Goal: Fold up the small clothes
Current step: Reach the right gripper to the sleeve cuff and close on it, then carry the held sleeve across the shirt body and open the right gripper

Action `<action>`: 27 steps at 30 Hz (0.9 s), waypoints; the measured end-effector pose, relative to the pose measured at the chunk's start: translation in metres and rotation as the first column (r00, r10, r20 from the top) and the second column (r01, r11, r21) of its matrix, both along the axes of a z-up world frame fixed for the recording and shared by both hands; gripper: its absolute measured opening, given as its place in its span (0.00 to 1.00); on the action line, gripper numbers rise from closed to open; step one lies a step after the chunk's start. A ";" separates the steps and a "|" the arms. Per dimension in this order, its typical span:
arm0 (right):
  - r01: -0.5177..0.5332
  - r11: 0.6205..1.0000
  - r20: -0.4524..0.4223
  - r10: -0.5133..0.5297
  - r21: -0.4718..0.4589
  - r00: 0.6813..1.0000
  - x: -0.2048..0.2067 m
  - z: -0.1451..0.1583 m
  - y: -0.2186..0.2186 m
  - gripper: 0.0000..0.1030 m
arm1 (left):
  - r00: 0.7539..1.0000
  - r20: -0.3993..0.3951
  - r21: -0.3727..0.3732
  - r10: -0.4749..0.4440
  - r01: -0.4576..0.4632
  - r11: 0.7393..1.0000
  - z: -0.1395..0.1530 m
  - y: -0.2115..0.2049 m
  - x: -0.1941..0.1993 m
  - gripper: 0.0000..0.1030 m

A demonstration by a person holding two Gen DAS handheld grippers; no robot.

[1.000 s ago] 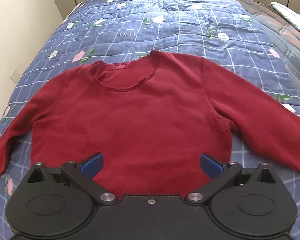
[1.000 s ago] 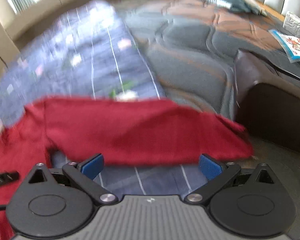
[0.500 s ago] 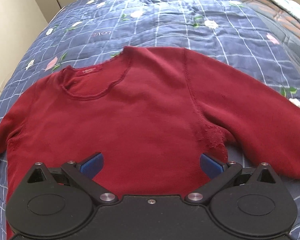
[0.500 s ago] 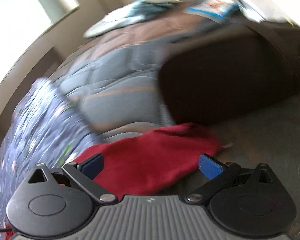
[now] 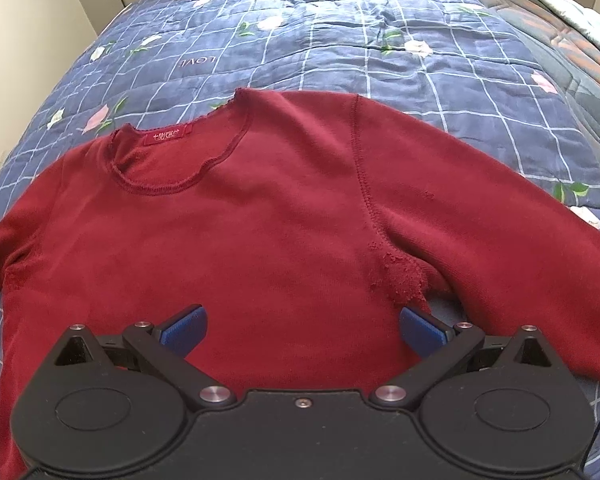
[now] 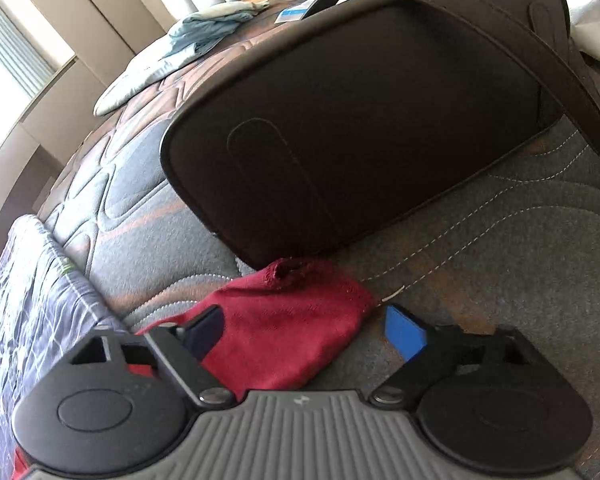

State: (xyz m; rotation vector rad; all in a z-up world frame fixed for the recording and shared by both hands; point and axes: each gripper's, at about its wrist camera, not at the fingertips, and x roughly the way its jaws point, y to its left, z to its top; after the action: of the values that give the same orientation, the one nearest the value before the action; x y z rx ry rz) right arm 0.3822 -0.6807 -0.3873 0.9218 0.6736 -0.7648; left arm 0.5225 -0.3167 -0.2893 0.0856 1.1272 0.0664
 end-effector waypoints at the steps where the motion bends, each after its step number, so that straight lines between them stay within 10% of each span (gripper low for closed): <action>1: -0.005 1.000 -0.002 0.005 -0.001 1.000 0.002 0.000 0.000 0.79 | 1.000 0.000 -0.002 0.001 -0.001 1.000 0.000 0.000 0.000 0.99; 9: 0.010 1.000 -0.019 -0.010 0.007 1.000 0.011 -0.002 0.003 0.14 | 1.000 0.001 -0.012 0.006 -0.006 1.000 0.004 0.005 -0.001 0.99; 19: -0.129 0.975 0.055 0.141 -0.181 0.988 0.002 0.048 0.035 0.07 | 1.000 0.014 -0.033 0.022 -0.022 0.999 0.012 0.031 -0.007 0.99; 27: -0.359 0.852 0.144 0.439 -0.381 0.887 0.047 0.120 0.098 0.07 | 0.997 0.061 -0.073 0.046 -0.042 0.996 0.023 0.078 -0.013 0.99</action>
State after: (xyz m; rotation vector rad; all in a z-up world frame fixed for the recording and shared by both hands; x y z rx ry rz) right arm 0.4295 -0.5830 -0.2674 0.5067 0.4858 -0.3735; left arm 0.5100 -0.2391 -0.2658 -0.0056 1.0673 0.0670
